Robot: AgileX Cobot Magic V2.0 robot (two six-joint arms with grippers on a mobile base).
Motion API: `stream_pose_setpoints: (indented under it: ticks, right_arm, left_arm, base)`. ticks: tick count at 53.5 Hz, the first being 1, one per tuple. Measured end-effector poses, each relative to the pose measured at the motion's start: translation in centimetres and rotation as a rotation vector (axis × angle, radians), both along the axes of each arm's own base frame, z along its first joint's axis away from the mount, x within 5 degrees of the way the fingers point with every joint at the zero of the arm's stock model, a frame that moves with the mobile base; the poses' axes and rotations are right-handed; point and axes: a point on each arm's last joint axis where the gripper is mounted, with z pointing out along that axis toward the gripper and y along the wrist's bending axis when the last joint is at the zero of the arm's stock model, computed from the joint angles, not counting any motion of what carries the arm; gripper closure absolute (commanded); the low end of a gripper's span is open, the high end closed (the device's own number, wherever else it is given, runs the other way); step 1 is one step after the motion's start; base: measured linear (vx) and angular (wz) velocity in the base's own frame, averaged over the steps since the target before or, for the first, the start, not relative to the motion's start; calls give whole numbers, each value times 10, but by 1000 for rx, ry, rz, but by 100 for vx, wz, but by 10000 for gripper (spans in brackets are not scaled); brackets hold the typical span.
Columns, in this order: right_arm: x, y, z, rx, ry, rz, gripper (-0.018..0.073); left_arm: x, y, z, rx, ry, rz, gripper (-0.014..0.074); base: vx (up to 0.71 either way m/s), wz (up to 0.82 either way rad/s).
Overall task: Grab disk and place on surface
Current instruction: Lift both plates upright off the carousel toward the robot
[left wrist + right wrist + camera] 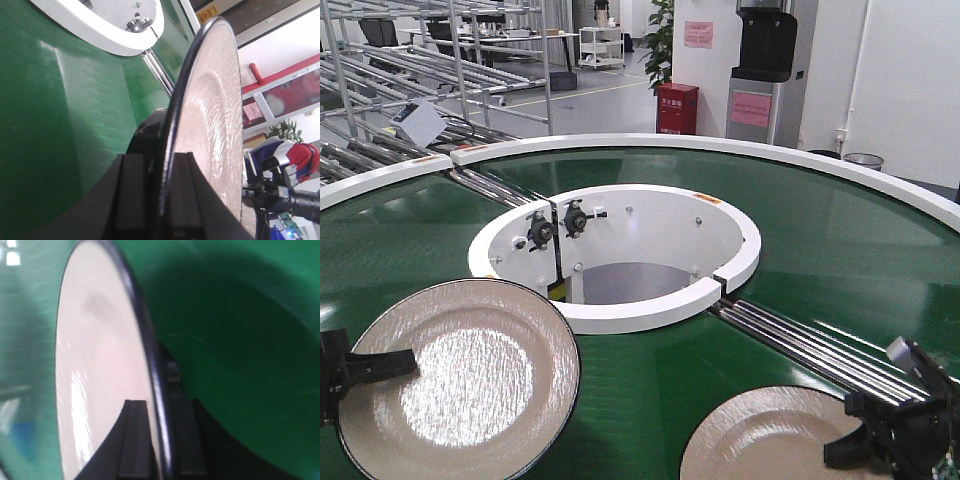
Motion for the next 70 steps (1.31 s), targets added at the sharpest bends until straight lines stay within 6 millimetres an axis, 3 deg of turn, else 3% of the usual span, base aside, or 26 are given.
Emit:
stream_pose_setpoints:
  ticks: [15,27,41,58,70]
  right_arm:
    - [-23,12,84,120,-204,-69,568]
    - [-44,18,118,141,-266,-78,568]
    - [-51,21,129,180,-270,-92,568]
    - [-51,21,130,203,-269,-106,568]
    - [-51,21,130,204,-268,-106,568]
  left_arm:
    - [-3,-3,3,-109,69,-15,599]
    - [-10,-6,16,-95,51,-30,599]
    - [-21,-10,26,-40,67,-63,599]
    - [-34,-15,48,-52,39,-58,599]
    - [-36,-16,50,-50,37,-62,599]
  base:
    - [0,0]
    - [0,0]
    - [0,0]
    - [0,0]
    - [0,0]
